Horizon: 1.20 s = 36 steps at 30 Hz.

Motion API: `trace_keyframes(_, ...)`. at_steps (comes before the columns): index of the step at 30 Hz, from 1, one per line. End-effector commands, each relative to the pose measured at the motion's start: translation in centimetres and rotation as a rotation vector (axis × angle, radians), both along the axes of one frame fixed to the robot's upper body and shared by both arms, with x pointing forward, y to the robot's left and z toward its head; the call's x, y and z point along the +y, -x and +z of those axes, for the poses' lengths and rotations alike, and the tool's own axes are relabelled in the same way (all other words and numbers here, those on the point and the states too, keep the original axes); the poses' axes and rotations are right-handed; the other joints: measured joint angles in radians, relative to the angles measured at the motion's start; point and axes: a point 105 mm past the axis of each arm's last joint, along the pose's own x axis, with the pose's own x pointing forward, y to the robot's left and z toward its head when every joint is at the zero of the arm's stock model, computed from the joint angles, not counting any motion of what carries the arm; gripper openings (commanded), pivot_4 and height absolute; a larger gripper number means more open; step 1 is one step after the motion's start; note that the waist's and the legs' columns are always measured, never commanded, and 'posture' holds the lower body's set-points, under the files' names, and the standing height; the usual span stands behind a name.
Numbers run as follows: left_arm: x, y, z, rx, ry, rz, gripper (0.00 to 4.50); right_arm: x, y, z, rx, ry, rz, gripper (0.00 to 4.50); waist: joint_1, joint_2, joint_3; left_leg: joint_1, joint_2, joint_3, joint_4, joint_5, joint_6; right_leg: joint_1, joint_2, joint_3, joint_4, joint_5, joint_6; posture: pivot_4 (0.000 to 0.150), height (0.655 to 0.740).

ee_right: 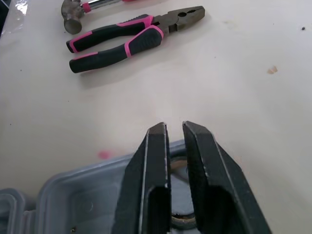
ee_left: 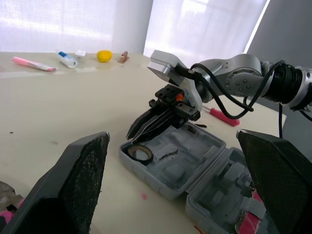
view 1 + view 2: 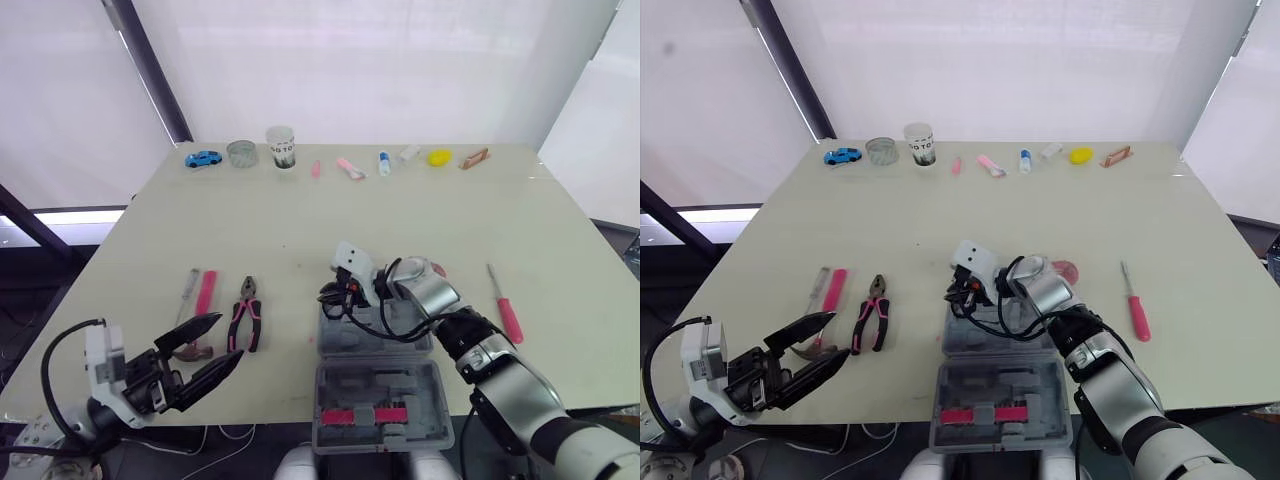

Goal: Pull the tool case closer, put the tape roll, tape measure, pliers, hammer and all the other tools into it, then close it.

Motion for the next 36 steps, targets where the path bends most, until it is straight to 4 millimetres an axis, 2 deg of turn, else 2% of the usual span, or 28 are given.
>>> trace_keyframes(1,0.0,0.1,0.2,-0.01,-0.006,-0.009,4.5,0.5,-0.2,0.9,-0.039,-0.046,0.003,0.84,-0.001,0.0,0.0,0.0,0.0,0.0,0.0,0.0,0.0,0.0,0.0,0.0,0.0,0.0,0.0,0.15,0.74)
trace_keyframes(13,0.0,-0.1,0.2,-0.006,-0.016,-0.016,4.5,0.1,-0.3,-0.4,-0.009,-0.041,-0.017,0.84,0.0,0.0,0.0,0.0,0.0,0.0,0.0,0.0,0.0,0.0,0.0,0.0,0.0,0.0,0.0,0.15,0.74)
trace_keyframes(16,0.0,-0.1,0.1,-0.004,-0.017,-0.018,4.5,0.1,-0.5,-0.3,-0.023,-0.047,-0.029,1.69,0.0,0.0,0.0,0.0,0.0,0.0,0.0,0.0,0.0,0.0,0.0,0.0,0.0,0.0,0.0,0.15,0.74)
trace_keyframes(29,0.1,-0.4,0.0,-0.007,-0.02,-0.015,4.5,-0.1,-0.1,-1.0,-0.039,-0.051,0.004,1.69,0.0,0.0,0.0,0.0,0.0,0.0,0.0,0.0,-0.001,0.0,0.0,0.0,0.0,0.0,0.0,0.15,0.74)
trace_keyframes(34,0.1,-0.5,-0.2,-0.002,-0.027,-0.015,4.5,-1.1,-0.1,-2.5,-0.044,0.011,0.007,1.69,0.0,0.0,0.0,0.0,0.0,0.0,0.0,0.0,-0.001,0.0,0.0,0.0,0.0,0.0,0.0,0.15,0.74)
trace_keyframes(36,0.1,-0.6,-0.3,0.0,-0.03,-0.015,4.5,-1.7,0.0,-3.6,-0.049,0.076,0.011,1.69,0.0,0.0,0.0,0.0,0.0,0.0,0.0,0.0,-0.001,0.0,0.0,0.0,0.0,0.0,0.0,0.15,0.74)
